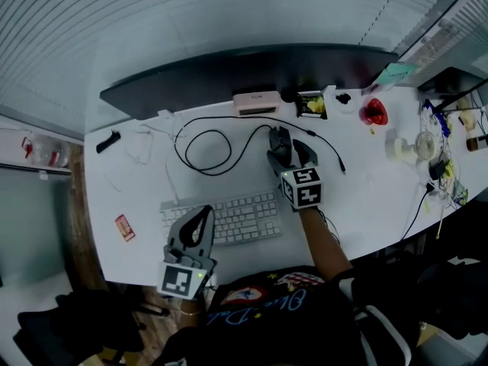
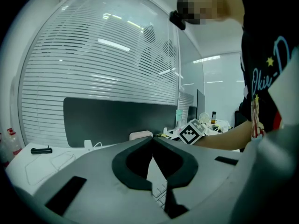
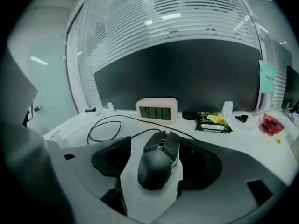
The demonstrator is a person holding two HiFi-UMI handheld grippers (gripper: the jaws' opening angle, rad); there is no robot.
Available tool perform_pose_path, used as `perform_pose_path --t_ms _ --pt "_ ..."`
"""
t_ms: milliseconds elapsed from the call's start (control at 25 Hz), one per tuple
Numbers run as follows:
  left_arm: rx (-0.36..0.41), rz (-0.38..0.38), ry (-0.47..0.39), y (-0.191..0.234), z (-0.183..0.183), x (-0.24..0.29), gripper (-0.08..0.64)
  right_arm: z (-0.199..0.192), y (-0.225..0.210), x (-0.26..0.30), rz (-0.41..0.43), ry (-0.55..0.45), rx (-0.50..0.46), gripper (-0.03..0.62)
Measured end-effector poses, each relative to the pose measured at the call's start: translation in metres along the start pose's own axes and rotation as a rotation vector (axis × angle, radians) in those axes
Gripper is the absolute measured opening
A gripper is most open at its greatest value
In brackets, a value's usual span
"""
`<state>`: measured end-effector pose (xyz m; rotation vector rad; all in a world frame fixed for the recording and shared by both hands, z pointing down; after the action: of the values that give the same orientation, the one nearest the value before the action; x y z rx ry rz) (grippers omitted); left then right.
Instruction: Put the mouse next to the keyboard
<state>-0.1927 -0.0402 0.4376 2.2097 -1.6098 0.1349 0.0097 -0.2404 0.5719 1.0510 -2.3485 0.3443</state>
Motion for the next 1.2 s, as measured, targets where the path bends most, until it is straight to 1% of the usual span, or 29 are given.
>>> perform_pose_path --t_ms 120,320,520,600,1000,1200 --pt "-0.008 -0.001 0.011 0.006 -0.003 0.005 0.000 -0.008 -0.003 0.013 -0.020 0.039 0.017 0.287" --pt "-0.021 -0.005 0.026 0.014 -0.005 0.011 0.000 -0.014 -0.004 0.027 -0.043 0.078 0.015 0.292" --pt "-0.029 -0.001 0.025 0.020 -0.007 0.014 0.000 -0.017 -0.001 0.038 -0.088 0.150 -0.020 0.293" --pt "-0.030 0.001 0.024 0.021 -0.008 0.013 0.000 -0.017 0.002 0.039 -0.100 0.165 -0.037 0.293" --pt "-0.033 0.013 0.018 0.020 -0.008 0.007 0.000 -0.018 0.000 0.032 -0.112 0.135 -0.039 0.291" --pt "-0.022 0.002 0.004 0.016 -0.006 0.007 0.000 -0.017 -0.004 0.023 -0.114 0.108 -0.039 0.291"
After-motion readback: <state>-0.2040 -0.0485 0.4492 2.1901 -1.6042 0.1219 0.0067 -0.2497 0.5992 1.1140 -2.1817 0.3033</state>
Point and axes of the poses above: the fingertips, and each gripper's own axes: x forward along the fingers, y to its left, z out of its top, the point moved 7 cm from there along -x, backward along the fingers, and after that the axes turned 9 degrees about -x, right-handed, at the moved point
